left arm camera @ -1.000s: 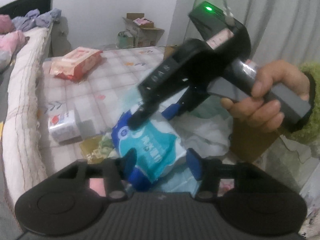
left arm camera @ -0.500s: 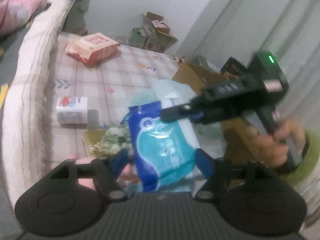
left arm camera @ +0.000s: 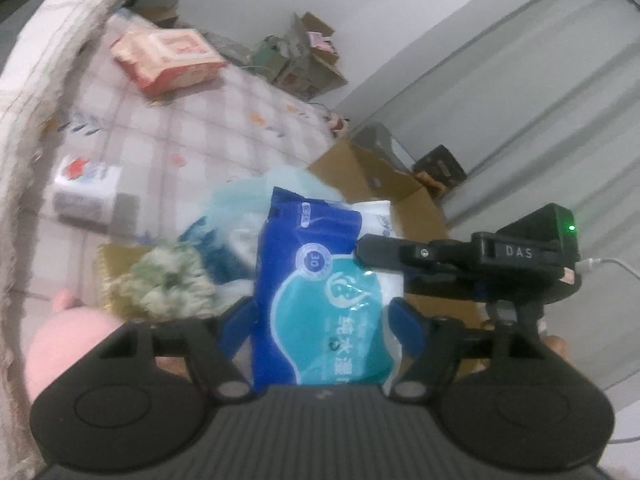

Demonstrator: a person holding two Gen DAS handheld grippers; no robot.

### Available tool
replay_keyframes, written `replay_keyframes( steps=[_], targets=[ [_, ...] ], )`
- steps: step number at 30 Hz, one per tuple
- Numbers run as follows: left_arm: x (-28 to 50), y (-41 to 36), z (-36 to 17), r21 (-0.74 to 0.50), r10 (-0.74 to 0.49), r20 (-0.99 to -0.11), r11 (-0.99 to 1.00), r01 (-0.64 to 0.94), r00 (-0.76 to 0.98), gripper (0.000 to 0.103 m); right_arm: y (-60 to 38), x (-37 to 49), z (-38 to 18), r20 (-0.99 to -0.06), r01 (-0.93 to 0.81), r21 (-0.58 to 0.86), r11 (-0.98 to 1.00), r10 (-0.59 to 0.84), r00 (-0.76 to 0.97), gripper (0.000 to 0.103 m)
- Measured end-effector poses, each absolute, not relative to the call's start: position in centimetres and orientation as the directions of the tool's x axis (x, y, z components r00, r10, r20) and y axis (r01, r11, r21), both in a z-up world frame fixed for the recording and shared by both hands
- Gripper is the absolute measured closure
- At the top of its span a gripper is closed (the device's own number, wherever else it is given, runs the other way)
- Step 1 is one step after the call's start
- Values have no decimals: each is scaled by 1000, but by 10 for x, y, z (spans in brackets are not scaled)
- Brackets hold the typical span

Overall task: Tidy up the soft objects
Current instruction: 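Carry the wet-wipes pack with the right gripper over the cardboard box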

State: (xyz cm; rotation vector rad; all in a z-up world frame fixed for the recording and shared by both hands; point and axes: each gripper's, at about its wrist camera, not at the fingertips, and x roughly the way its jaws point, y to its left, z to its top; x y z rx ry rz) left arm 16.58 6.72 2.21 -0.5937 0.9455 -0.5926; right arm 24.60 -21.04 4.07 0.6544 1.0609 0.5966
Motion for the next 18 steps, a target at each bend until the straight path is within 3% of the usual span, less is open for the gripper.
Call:
replay_keyframes(
  steps=[11,18],
  targets=[
    [206,-47,65,-667,-776,-502,628,401,380,29,-324,215,92,-485,-120,746,655,658,576,75],
    [215,-80,57,-643,-769,-518,639,422,375,29,-404,206,95,-509,-46,708,704,555,658,76]
  ],
)
